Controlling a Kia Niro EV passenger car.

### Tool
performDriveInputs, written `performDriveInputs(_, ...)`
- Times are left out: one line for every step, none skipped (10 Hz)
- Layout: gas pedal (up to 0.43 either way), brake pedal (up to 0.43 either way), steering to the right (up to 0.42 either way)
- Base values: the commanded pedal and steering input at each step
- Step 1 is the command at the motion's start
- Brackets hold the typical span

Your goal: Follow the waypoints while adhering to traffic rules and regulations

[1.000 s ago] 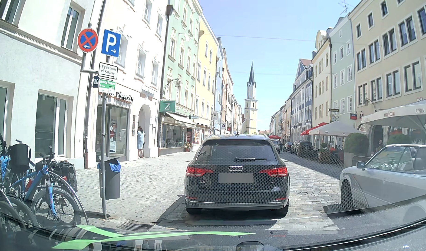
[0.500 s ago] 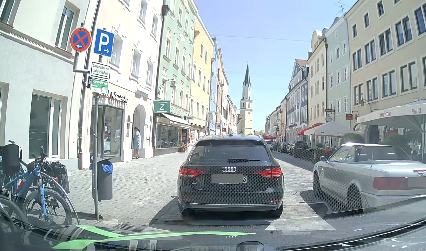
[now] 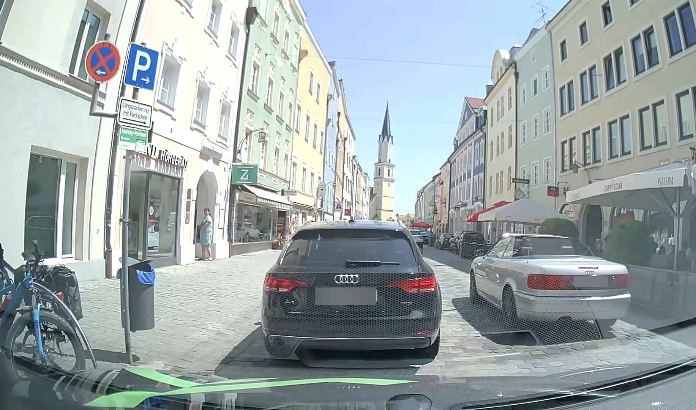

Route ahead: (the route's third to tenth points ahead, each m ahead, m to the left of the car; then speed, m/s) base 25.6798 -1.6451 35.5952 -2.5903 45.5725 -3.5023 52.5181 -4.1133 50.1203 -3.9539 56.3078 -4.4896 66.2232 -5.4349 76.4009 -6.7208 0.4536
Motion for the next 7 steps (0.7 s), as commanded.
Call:
performDriveInputs(0.000,0.000,0.975)
performDriveInputs(0.000,0.000,0.973)
performDriveInputs(0.000,0.159,0.970)
performDriveInputs(0.000,0.213,0.968)
performDriveInputs(0.000,0.244,0.968)
performDriveInputs(0.000,0.280,0.968)
performDriveInputs(0.000,0.280,0.968)
